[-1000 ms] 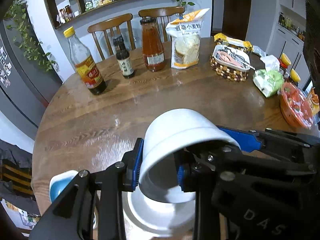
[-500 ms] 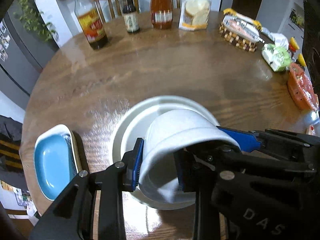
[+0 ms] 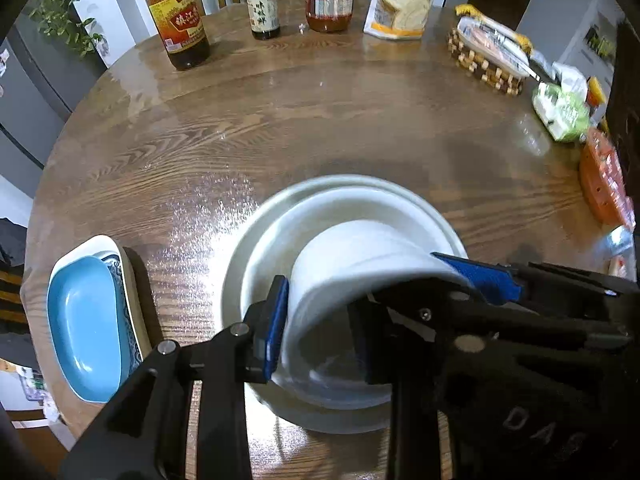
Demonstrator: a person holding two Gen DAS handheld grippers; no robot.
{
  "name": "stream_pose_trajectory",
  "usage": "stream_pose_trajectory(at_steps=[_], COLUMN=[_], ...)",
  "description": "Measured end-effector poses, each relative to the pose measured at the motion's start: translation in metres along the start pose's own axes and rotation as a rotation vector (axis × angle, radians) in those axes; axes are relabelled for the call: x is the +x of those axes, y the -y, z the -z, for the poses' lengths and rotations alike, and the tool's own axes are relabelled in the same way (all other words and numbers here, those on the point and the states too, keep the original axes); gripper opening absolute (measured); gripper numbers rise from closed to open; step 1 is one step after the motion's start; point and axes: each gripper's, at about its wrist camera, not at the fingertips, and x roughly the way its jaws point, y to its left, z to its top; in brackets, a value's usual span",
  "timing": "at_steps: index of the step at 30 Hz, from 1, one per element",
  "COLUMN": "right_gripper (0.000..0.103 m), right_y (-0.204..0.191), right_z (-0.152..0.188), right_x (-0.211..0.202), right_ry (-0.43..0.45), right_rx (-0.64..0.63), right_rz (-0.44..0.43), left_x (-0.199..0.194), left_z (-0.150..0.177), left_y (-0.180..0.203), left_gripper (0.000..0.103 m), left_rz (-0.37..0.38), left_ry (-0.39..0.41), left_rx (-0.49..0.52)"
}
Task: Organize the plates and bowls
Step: 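Carry the ramekin over the nested bowls, lower it in, open right tool, then withdraw the right tool from the nested bowls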
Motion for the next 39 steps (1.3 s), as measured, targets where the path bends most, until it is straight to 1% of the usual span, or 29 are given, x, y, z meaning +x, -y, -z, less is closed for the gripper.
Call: stream_pose_trajectory(at_steps=[1, 2, 5, 9, 10, 11, 13, 16, 18, 20, 21, 23, 25, 30, 33, 35, 39], right_gripper=[0.037, 0.036, 0.036, 0.036, 0.037, 0.04, 0.046, 0.047, 0.047, 0.047, 0.047, 0.047, 0.047, 0.047, 0.047, 0.047, 0.047], right_y=[0.0, 0.0, -0.001, 0.0, 0.0, 0.001, 0.002, 0.006, 0.011, 0.017, 0.021, 0.032, 0.042, 0.06, 0.067, 0.07, 0.072], right_z=[-0.002, -0.005, -0.009, -0.013, -0.013, -0.014, -0.014, -0.013, -0.011, -0.009, -0.008, -0.006, -0.004, 0.008, 0.014, 0.016, 0.017], right_x=[-0.003, -0.007, -0.015, -0.028, -0.031, -0.035, -0.041, -0.047, -0.049, -0.05, -0.05, -0.049, -0.047, -0.035, -0.027, -0.025, -0.024], right_ry=[0.008, 0.019, 0.039, 0.072, 0.083, 0.097, 0.116, 0.137, 0.142, 0.14, 0.138, 0.13, 0.114, 0.062, 0.036, 0.031, 0.03], right_rx=[-0.001, -0.009, -0.017, -0.015, -0.016, -0.019, -0.021, -0.021, -0.017, -0.008, 0.004, 0.034, 0.069, 0.131, 0.166, 0.175, 0.187], right_rz=[-0.006, 0.001, 0.008, -0.003, -0.007, -0.01, -0.009, -0.009, -0.004, 0.0, 0.002, 0.001, -0.001, -0.039, -0.078, -0.078, -0.078], left_x=[-0.004, -0.006, -0.018, -0.028, -0.03, -0.033, -0.037, -0.041, -0.042, -0.042, -0.041, -0.038, -0.034, -0.029, -0.027, -0.027, -0.024], left_z=[-0.001, -0.003, -0.008, -0.011, -0.012, -0.012, -0.013, -0.013, -0.012, -0.01, -0.009, -0.006, -0.002, 0.009, 0.017, 0.019, 0.022], left_y=[-0.002, -0.003, -0.008, -0.016, -0.019, -0.021, -0.026, -0.033, -0.036, -0.041, -0.044, -0.054, -0.064, -0.083, -0.092, -0.095, -0.096], left_gripper=[0.033, 0.033, 0.031, 0.032, 0.034, 0.038, 0.042, 0.048, 0.055, 0.066, 0.069, 0.082, 0.086, 0.086, 0.086, 0.086, 0.086], left_rz=[0.01, 0.019, 0.007, 0.024, 0.024, 0.023, 0.029, 0.026, 0.023, 0.019, 0.015, 0.009, 0.019, 0.075, 0.124, 0.125, 0.108], left_ry=[0.012, 0.021, 0.058, 0.076, 0.084, 0.091, 0.103, 0.117, 0.122, 0.123, 0.121, 0.109, 0.094, 0.05, 0.024, 0.012, -0.006], left_rx=[-0.004, -0.008, -0.012, -0.038, -0.044, -0.05, -0.063, -0.081, -0.093, -0.11, -0.121, -0.16, -0.205, -0.302, -0.362, -0.38, -0.382])
